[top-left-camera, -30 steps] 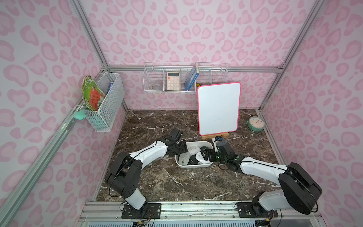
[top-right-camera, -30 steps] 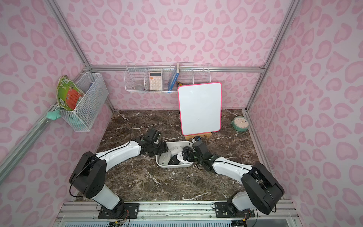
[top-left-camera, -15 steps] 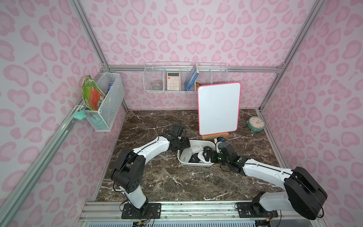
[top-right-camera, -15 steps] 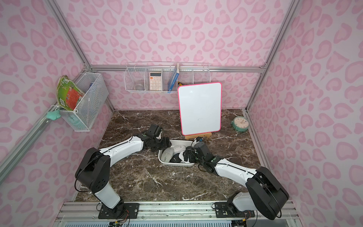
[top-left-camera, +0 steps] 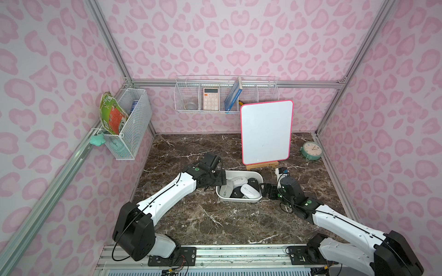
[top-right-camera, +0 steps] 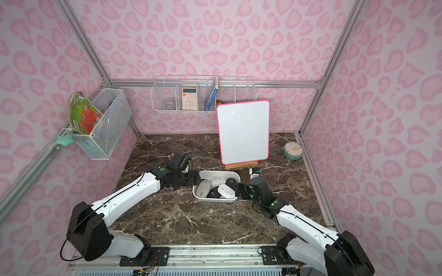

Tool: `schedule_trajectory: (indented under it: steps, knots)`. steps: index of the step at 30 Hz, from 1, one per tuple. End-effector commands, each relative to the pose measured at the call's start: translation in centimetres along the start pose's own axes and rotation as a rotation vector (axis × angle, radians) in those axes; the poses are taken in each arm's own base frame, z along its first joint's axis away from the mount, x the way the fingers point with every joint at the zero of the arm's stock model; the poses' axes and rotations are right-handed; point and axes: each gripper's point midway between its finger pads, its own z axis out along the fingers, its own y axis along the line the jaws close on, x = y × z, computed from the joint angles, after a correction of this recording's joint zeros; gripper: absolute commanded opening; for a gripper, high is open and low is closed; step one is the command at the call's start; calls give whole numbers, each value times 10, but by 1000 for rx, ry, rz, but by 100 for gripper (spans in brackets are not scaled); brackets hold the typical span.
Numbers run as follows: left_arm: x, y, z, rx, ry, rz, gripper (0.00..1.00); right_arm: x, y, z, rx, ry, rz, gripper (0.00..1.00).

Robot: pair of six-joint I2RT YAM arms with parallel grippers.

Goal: Take out the mouse from the storage box
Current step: Pick up the mouse from the storage box.

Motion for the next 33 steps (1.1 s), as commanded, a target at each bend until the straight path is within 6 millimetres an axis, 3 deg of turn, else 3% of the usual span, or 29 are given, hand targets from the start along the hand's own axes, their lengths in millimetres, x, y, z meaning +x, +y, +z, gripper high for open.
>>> schedule_trajectory:
  steps: [1, 10, 22, 28, 33]
  knots:
    - [18, -13, -1, -13, 76, 107, 89, -7, -2, -6, 6, -44, -18, 99]
    - [25, -29, 30, -55, 147, 174, 88, -2, -1, -8, -24, -51, -18, 99]
    - [34, -33, 63, -68, 218, 180, 86, 2, -2, -6, -29, -47, -12, 99]
    - [39, -31, 81, -88, 242, 167, 80, 2, -2, -4, -25, -37, -13, 99]
    - [36, -36, 78, -73, 220, 162, 69, 2, -1, -5, -29, -39, -13, 99]
